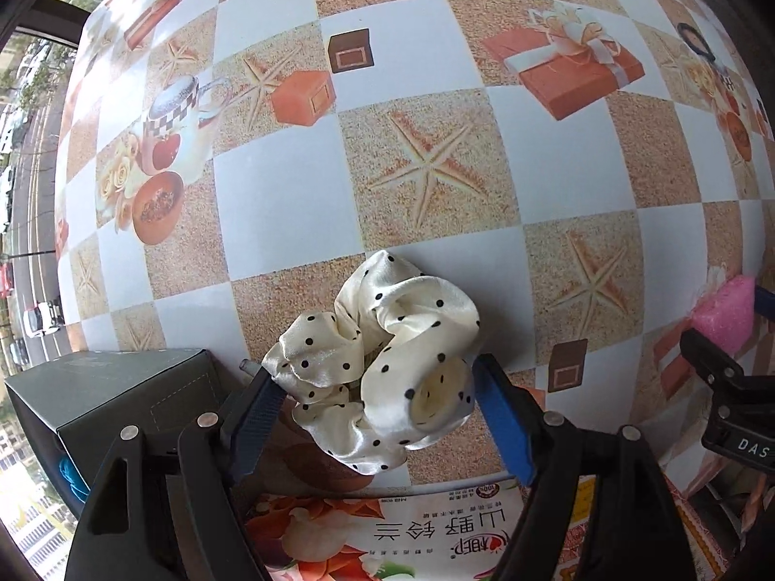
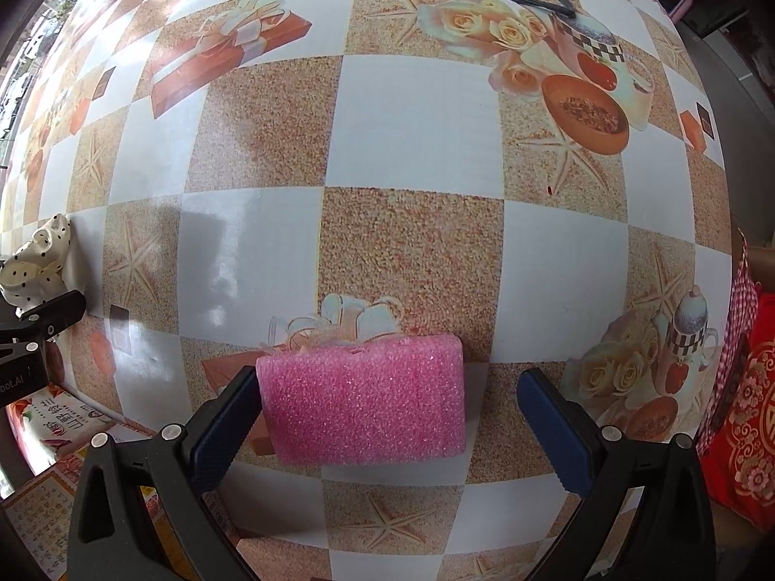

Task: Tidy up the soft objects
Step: 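Close left tool on the white polka-dot scrunchie, then lift the scrunchie with left tool while right tool holds the pink sponge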

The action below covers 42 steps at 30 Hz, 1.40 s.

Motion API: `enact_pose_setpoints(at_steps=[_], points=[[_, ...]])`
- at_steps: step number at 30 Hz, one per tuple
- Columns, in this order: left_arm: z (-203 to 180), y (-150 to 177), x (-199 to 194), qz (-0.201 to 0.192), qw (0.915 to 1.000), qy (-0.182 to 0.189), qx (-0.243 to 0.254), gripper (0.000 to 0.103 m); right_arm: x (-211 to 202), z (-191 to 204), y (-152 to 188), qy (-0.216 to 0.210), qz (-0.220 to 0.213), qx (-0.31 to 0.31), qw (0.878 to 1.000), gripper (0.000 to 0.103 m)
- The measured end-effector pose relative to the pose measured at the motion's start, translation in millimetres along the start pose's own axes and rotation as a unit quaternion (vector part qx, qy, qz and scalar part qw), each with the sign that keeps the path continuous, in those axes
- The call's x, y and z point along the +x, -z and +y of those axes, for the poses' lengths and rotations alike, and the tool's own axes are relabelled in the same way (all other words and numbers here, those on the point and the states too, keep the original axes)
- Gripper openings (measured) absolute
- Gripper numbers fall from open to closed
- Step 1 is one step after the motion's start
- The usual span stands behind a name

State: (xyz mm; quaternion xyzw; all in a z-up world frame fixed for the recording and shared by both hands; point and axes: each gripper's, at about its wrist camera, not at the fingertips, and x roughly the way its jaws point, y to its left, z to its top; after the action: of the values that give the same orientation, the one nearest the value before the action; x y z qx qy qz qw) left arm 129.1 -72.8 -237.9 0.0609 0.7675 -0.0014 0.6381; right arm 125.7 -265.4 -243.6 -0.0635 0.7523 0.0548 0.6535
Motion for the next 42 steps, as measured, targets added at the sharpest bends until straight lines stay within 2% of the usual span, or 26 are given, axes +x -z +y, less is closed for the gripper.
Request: enact_pose_setpoints(at_steps=[2,3,4,5,7,8,9,16,24,42], points=[[4,-2,-1,0.001,0.9996,0.029,-0.003,0.048,0,1,1,0.002,0.004,-0.007,1.000,0.103],[6,-2,-1,0.001,0.9995,0.031,-0.001,0.041,0,0,2,0.003,0.005,-0.008,1.000,0.102],[8,-3,-1,0.000,0.9996,0.027,0.003,0.030,-1,0,4,0.003,0.003,-0.007,1.000,0.099],[8,-3,-1,0.000,0.9996,0.026,0.007,0.024,-3,-1,6,0.003,0.000,-0.006,1.000,0.096],[9,1,-4,-0.001,0.9992,0.040,0.006,0.021,-9,-4,8,0.003,-0.009,-0.007,1.000,0.079],[9,-2,-6,-0.002,0.9989,0.046,0.005,0.020,-13,-5,10,0.002,-0.015,-0.010,1.000,0.072],[9,-2,-9,-0.006,0.9988,0.048,0.006,0.020,-15,-7,10,-0.004,-0.017,-0.013,1.000,0.071],[-12,9,-58,-0.055,0.9963,0.059,0.031,0.020,-30,-26,19,-0.049,-0.019,0.022,0.998,0.071],[-37,20,-105,-0.099,0.9903,0.072,0.066,0.020,-57,-43,32,-0.069,-0.030,0.048,0.996,0.071],[-57,56,-162,-0.154,0.9779,0.088,0.111,0.020,-99,-65,67,-0.068,-0.050,0.076,0.994,0.071]])
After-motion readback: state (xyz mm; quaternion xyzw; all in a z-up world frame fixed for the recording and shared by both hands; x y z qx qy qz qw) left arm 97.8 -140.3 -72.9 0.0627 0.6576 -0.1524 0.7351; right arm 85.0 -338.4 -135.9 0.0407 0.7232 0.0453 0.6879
